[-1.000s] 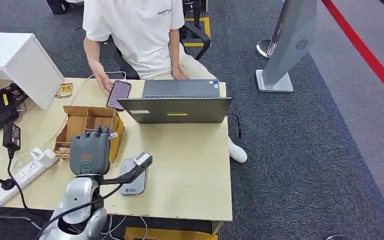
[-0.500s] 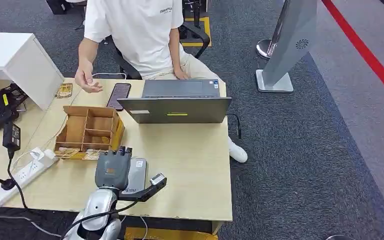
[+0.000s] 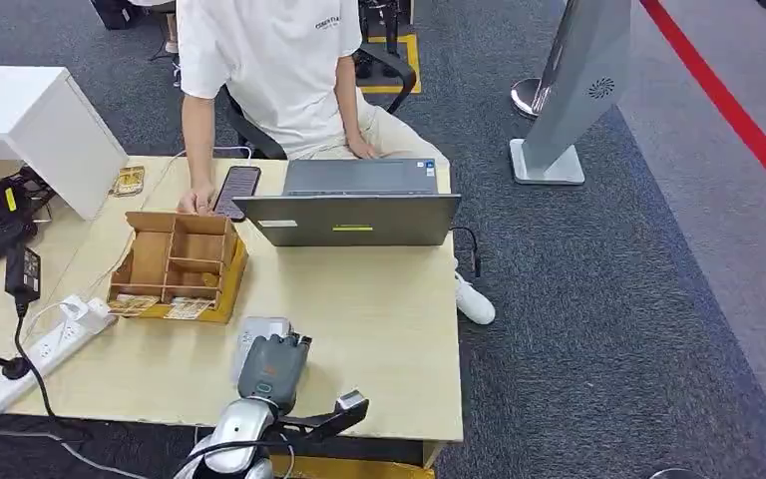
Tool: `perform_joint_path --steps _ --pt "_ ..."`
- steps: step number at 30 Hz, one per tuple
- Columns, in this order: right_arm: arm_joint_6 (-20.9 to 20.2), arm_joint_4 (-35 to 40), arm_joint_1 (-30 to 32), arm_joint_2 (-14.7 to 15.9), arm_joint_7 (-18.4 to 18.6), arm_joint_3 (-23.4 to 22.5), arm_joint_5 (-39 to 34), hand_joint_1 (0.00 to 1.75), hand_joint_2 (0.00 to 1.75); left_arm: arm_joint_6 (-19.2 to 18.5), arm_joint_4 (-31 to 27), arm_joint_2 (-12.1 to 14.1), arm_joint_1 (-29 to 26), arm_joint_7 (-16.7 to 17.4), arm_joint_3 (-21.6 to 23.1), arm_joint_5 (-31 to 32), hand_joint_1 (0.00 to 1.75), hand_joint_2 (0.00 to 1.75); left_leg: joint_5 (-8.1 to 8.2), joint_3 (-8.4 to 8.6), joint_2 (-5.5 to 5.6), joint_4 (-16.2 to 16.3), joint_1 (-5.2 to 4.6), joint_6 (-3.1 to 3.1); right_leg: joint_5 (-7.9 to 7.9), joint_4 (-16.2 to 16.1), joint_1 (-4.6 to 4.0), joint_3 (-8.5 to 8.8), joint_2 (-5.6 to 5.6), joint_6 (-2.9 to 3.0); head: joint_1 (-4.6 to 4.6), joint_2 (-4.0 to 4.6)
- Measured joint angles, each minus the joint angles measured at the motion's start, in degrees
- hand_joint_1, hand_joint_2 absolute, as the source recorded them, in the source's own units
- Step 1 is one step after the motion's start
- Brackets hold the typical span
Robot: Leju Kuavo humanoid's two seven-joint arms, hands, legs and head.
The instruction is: Pass the card to the sensor for recognition and then transmit it.
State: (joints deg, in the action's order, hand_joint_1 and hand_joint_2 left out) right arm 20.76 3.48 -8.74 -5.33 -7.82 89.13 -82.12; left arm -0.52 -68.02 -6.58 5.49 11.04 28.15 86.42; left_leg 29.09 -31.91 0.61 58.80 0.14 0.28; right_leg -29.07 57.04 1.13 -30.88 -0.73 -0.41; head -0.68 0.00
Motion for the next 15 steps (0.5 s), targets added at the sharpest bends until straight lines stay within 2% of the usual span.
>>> perform_joint_path --steps 8,12,15 --pt "0.0 0.0 -0.1 0.1 0.2 0.0 -0.9 0.00 0.00 -0.9 0.5 -0.1 0.8 3.0 0.0 0.0 1.75 1.75 -0.01 0.03 0.03 0.0 0.00 0.00 0.00 0.0 0.00 0.06 0.05 0.00 -0.02 0.00" --pt "0.0 0.0 0.0 0.1 0.4 0.0 -0.9 0.00 0.00 3.2 -1.9 0.5 1.2 6.8 0.1 0.0 1.75 1.75 -0.02 0.03 0.02 0.0 0.01 0.01 0.01 0.0 0.00 0.03 0.04 -0.01 -0.02 0.00" --pt "0.0 0.0 0.0 0.1 0.4 0.0 0.0 0.00 0.00 5.5 -7.1 1.9 3.4 9.2 0.2 0.0 1.75 1.75 -0.03 0.01 0.04 0.0 0.01 0.01 0.01 0.0 0.00 0.04 0.05 -0.01 0.00 0.00"
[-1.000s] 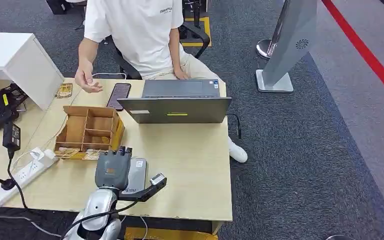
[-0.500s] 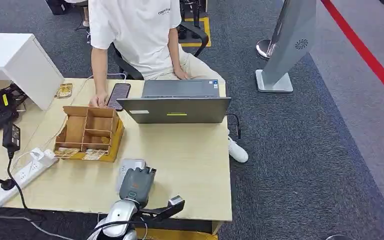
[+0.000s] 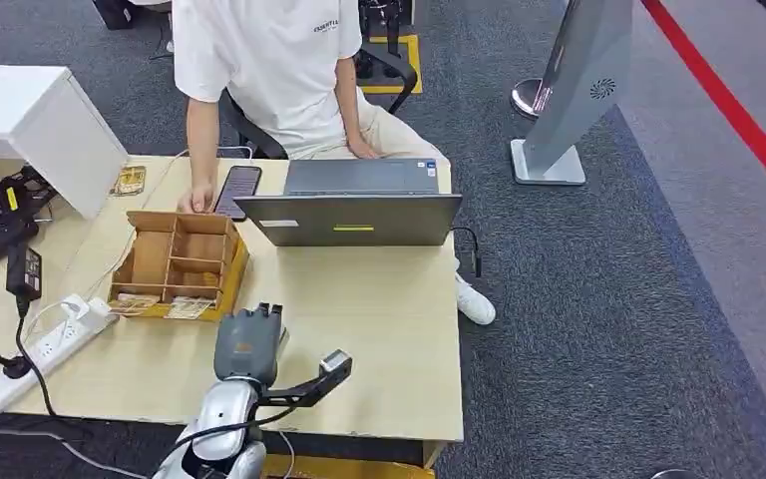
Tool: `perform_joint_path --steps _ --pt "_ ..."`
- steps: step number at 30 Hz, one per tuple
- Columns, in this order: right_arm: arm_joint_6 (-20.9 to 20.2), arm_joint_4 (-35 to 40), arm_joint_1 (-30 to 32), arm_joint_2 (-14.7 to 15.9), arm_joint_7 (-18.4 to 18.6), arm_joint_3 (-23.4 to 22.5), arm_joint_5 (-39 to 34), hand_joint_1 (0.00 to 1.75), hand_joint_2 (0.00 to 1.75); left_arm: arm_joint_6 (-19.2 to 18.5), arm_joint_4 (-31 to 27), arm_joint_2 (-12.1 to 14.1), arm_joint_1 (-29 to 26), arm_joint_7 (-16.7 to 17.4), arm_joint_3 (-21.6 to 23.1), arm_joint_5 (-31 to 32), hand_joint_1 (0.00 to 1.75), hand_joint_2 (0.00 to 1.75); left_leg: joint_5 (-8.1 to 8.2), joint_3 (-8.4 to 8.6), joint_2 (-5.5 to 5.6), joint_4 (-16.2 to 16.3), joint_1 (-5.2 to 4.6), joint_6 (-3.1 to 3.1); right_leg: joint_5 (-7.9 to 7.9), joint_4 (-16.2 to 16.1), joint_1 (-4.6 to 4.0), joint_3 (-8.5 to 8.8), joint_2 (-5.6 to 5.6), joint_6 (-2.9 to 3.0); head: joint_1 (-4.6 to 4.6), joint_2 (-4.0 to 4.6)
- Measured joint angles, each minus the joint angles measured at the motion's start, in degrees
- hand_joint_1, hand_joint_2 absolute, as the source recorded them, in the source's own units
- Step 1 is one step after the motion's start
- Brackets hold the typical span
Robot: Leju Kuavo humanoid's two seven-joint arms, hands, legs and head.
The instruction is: Pass the card to the sensor for recognition and then transmit it.
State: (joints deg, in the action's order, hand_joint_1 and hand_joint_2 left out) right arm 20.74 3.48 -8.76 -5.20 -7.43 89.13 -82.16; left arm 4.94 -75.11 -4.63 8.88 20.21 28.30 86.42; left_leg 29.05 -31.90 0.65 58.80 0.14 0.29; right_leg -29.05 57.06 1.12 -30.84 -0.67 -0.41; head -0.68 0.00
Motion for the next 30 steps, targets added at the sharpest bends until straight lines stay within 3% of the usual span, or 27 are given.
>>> perform_joint_path --steps 5,9,14,21,22,30 --pt "0.0 0.1 0.0 0.0 0.0 0.0 3.1 0.00 0.00 0.9 -8.6 5.0 7.2 3.7 -0.1 0.0 1.75 1.75 -0.05 0.00 0.00 0.0 0.02 -0.02 0.00 0.1 -0.02 0.00 0.00 0.00 -0.02 0.00" --pt "0.0 0.4 -0.2 0.0 0.3 0.0 4.4 0.00 0.00 -1.0 -11.5 8.6 13.8 3.8 -1.7 0.0 1.75 1.75 -0.08 0.00 0.00 0.0 0.02 -0.05 0.01 0.1 -0.02 0.00 -0.01 0.01 -0.02 0.00" --pt "0.0 0.7 -0.9 0.0 0.9 0.0 5.6 0.00 0.00 -4.6 -8.9 13.6 24.7 5.0 -2.4 0.0 1.75 1.75 -0.11 0.01 0.00 0.0 0.02 -0.09 0.02 0.1 -0.01 -0.01 -0.02 0.01 -0.02 0.00" --pt "0.0 1.0 -1.4 0.0 0.9 0.0 4.6 0.00 0.00 -5.2 -1.5 15.1 34.5 5.0 -2.6 0.0 1.75 1.75 -0.11 -0.01 -0.01 0.0 0.01 -0.09 0.02 0.1 0.00 -0.02 -0.03 0.01 -0.09 0.00" --pt "0.0 1.0 -1.4 0.0 0.9 0.0 4.4 0.00 0.00 -5.5 -1.1 15.1 35.2 5.0 -2.4 0.0 0.00 1.75 -0.10 -0.01 -0.02 0.0 0.00 -0.09 0.02 0.1 0.01 -0.03 -0.05 0.01 -0.07 0.00" --pt "0.0 1.0 -1.7 0.0 0.9 0.0 3.5 0.00 0.00 -6.5 -0.4 14.4 37.9 4.7 -0.1 0.0 0.00 1.75 -0.10 -0.01 -0.02 0.0 -0.01 -0.09 0.02 0.1 0.01 -0.05 -0.06 0.01 -0.07 0.00"
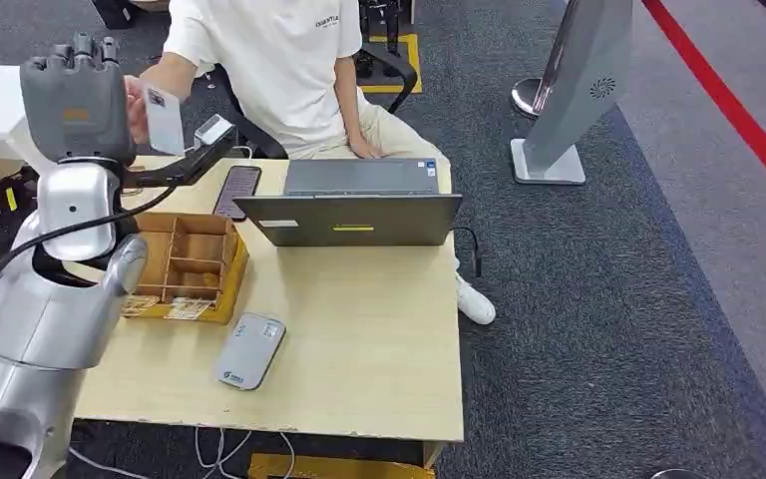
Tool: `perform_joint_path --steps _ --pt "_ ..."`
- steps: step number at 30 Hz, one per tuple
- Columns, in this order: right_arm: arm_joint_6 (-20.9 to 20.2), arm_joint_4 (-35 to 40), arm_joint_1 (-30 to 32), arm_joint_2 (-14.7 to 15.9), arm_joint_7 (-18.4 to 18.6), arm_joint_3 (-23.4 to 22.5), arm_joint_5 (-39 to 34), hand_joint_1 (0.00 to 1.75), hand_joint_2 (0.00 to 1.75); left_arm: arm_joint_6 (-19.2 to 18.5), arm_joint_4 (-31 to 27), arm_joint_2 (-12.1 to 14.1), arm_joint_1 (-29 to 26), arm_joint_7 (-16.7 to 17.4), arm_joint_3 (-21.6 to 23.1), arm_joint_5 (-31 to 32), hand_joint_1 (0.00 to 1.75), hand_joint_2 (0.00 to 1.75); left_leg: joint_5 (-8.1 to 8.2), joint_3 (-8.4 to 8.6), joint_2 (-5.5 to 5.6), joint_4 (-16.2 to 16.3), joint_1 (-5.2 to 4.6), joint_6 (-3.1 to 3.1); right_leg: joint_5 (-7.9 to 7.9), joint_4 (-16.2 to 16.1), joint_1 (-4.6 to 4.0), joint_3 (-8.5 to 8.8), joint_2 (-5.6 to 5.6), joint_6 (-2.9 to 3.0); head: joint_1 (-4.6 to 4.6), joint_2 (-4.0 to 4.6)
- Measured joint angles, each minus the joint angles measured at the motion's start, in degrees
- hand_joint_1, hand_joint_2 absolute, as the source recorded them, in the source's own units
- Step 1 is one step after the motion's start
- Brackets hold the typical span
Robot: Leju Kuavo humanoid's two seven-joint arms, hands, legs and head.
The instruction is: Pass the card to the sensor for recognition and then transmit it.
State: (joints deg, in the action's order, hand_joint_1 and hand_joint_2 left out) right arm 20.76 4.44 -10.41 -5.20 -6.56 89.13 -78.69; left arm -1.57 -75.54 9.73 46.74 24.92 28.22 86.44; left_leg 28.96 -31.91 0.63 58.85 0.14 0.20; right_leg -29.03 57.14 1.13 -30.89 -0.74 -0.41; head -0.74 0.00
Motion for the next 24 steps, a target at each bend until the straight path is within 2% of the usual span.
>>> perform_joint_path --steps 6,16,20,24 --pt "0.0 0.0 -0.1 0.1 0.3 0.0 -1.3 0.00 0.00 0.3 -1.6 -1.2 -0.1 -1.7 1.4 0.0 0.00 1.75 0.00 0.00 0.00 0.0 0.00 0.00 0.00 0.0 0.00 0.01 0.01 0.00 -0.02 0.00" --pt "0.0 0.0 0.3 0.6 -0.2 0.0 -3.1 0.00 0.00 1.5 -10.2 -3.0 -5.0 -5.2 1.6 0.0 0.00 1.75 0.01 -0.03 0.01 0.0 -0.01 0.01 -0.01 0.0 0.00 0.01 0.02 -0.01 -0.02 0.00" --pt "0.0 0.0 1.0 0.8 -0.8 0.0 -5.3 0.00 0.00 1.6 -18.0 -2.3 -12.5 -7.9 1.6 0.0 0.00 1.75 0.04 -0.04 -0.02 0.0 -0.02 0.04 -0.02 0.0 0.01 0.01 -0.03 -0.01 -0.04 0.00" --pt "0.0 -0.2 1.5 0.9 -1.3 -0.4 -8.6 0.00 0.00 1.7 -24.9 1.0 -24.2 -11.3 1.6 0.0 0.00 1.75 0.14 0.05 -0.22 -0.1 -0.03 0.07 -0.08 0.0 0.02 0.02 -0.21 0.04 0.02 0.00"
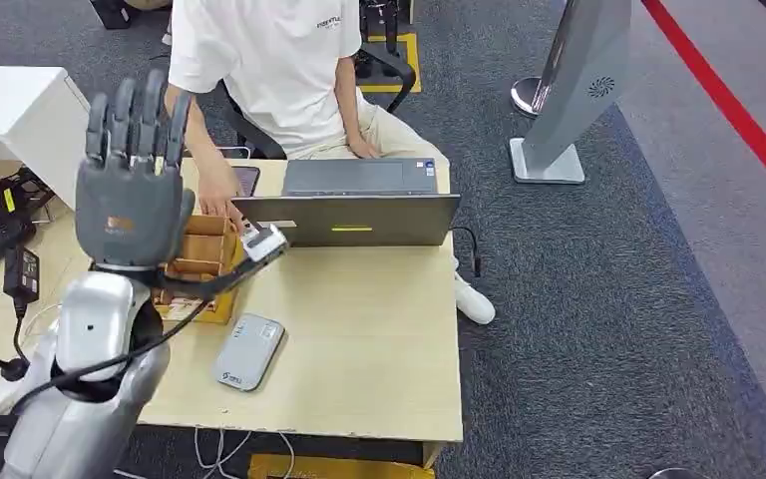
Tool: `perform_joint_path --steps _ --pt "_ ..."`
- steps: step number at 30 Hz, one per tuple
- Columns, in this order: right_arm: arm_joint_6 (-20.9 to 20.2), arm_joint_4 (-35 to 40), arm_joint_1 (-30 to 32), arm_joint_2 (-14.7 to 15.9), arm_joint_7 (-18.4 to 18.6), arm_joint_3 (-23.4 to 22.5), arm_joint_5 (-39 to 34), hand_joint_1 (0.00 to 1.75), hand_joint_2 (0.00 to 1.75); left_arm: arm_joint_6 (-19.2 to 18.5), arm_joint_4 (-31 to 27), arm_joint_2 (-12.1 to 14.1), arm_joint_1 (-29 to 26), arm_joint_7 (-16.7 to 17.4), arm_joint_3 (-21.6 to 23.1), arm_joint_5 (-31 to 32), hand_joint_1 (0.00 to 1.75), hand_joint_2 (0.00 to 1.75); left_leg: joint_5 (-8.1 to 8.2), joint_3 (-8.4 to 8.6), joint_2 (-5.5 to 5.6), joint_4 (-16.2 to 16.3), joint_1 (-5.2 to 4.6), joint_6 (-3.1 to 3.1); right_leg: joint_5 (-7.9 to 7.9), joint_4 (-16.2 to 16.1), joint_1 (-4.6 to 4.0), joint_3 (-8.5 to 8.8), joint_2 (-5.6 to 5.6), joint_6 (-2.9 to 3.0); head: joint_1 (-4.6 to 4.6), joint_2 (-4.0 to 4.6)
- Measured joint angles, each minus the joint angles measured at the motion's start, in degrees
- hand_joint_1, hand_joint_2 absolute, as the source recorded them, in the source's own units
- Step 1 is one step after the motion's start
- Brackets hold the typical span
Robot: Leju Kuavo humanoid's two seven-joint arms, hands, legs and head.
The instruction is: Pass the card to the sensor for recognition and then transmit it.
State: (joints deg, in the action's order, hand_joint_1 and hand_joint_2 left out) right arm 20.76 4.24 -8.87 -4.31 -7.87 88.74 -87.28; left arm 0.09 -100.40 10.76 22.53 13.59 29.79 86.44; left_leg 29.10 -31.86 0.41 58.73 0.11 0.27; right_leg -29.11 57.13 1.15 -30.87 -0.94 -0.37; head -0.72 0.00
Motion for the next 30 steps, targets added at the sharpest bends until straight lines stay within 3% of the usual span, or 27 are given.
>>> perform_joint_path --steps 5,10,19,23,25,30 --pt "0.0 -0.7 0.5 0.0 0.0 -1.4 -0.2 0.00 0.00 1.1 -5.3 6.4 -19.1 -1.6 0.0 0.0 0.00 1.75 0.13 0.03 -0.22 0.0 0.03 -0.12 -0.07 0.0 -0.02 -0.12 -0.24 0.02 -0.02 0.00" --pt "0.0 -1.2 0.6 0.0 -0.2 -1.9 -0.2 0.00 0.00 4.6 -7.4 9.1 -29.5 0.4 0.2 0.0 0.00 1.75 0.14 -0.02 -0.16 0.0 0.03 -0.11 -0.10 0.0 -0.02 -0.11 -0.14 0.03 0.00 0.00" --pt "0.0 -1.7 0.6 0.0 0.0 -0.8 -0.1 0.00 0.00 15.5 -5.1 10.3 -30.1 10.4 1.5 0.0 0.00 1.75 0.10 0.08 -0.12 0.0 0.02 -0.10 -0.02 -0.1 -0.01 0.02 -0.03 -0.01 -0.02 0.00" --pt "0.0 -2.1 0.5 -1.3 -0.5 -0.2 8.2 0.00 0.00 18.7 -3.0 11.8 -31.8 17.5 0.7 0.0 0.00 1.75 0.11 0.10 -0.19 0.0 0.08 -0.10 -0.03 0.0 -0.06 0.02 -0.17 0.00 -0.04 0.00" --pt "0.0 -2.3 0.4 -2.4 -0.3 0.1 9.6 0.00 0.00 21.3 -1.8 12.1 -33.6 17.2 -1.0 0.0 0.00 1.75 0.11 0.09 -0.14 0.0 0.07 -0.10 -0.07 0.0 -0.06 0.00 -0.12 0.02 0.00 0.00" --pt "-2.6 -2.6 0.2 -3.9 0.0 0.4 11.1 0.00 0.00 25.9 5.2 9.8 -35.0 11.9 -7.6 0.0 0.00 1.75 0.11 0.06 -0.04 0.0 0.07 -0.11 -0.09 0.0 -0.06 0.02 -0.01 0.04 0.04 0.00"
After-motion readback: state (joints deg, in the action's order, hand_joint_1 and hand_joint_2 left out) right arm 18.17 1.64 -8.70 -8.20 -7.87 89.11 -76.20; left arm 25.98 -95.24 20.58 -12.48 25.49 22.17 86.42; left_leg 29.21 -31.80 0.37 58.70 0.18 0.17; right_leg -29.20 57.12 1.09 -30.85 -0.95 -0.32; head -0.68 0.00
